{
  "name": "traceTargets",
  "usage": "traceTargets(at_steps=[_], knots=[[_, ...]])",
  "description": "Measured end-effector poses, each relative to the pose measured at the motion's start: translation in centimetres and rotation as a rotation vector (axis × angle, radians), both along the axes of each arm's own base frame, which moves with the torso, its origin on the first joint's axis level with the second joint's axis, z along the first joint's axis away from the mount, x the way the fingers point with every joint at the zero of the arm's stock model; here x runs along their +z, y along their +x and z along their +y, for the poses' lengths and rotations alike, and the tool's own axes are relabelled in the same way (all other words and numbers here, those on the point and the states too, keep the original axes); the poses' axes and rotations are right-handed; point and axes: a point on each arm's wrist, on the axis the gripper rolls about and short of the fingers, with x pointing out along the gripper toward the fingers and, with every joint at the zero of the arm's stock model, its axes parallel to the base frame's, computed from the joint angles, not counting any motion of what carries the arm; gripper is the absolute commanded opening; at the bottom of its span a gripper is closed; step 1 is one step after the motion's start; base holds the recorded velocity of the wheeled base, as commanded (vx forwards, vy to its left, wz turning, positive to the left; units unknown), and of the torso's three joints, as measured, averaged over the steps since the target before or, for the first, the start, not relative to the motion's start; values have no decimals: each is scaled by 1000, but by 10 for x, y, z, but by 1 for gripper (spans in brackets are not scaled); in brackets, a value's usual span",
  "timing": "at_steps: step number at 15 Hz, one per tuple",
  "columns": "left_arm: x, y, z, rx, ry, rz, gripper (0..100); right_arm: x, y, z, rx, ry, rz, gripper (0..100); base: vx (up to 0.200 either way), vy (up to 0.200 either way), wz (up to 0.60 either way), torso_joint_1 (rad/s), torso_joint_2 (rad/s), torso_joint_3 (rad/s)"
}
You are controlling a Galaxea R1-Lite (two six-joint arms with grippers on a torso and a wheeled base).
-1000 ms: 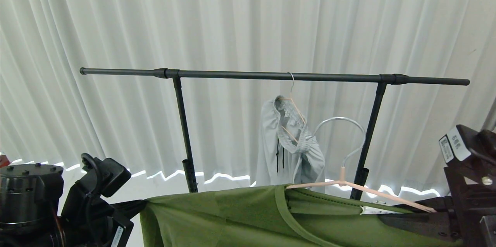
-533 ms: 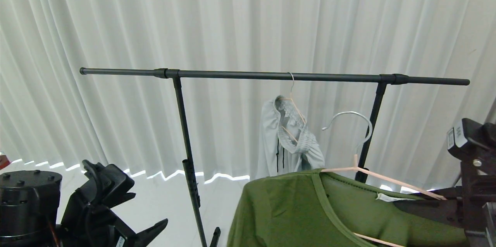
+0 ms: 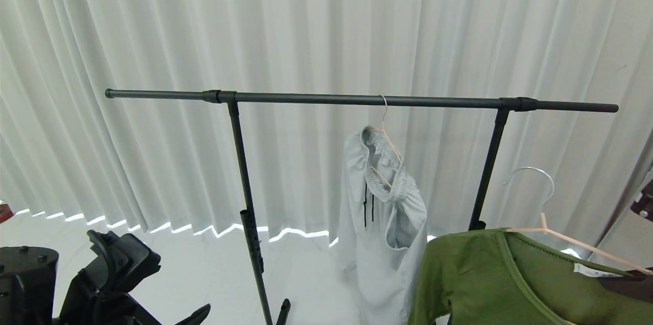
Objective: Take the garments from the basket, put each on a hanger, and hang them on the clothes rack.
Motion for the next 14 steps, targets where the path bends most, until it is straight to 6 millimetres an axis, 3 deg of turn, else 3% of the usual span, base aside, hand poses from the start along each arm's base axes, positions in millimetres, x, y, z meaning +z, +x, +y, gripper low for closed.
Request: traceTargets(at_steps=[3,6,14], knots=[[0,0,1,14,17,-8,100,-5,0,-16,-164,-46,23,0,0,0,0,0,0,0],[3,1,1,19,28,-25,100,0,8,-20,-221,-10,-56,0,0,0,0,0,0,0],[12,-2,1,14,12,-81,100,15,35,-16,-215,76,-244,0,200,0,0,2,2,2]])
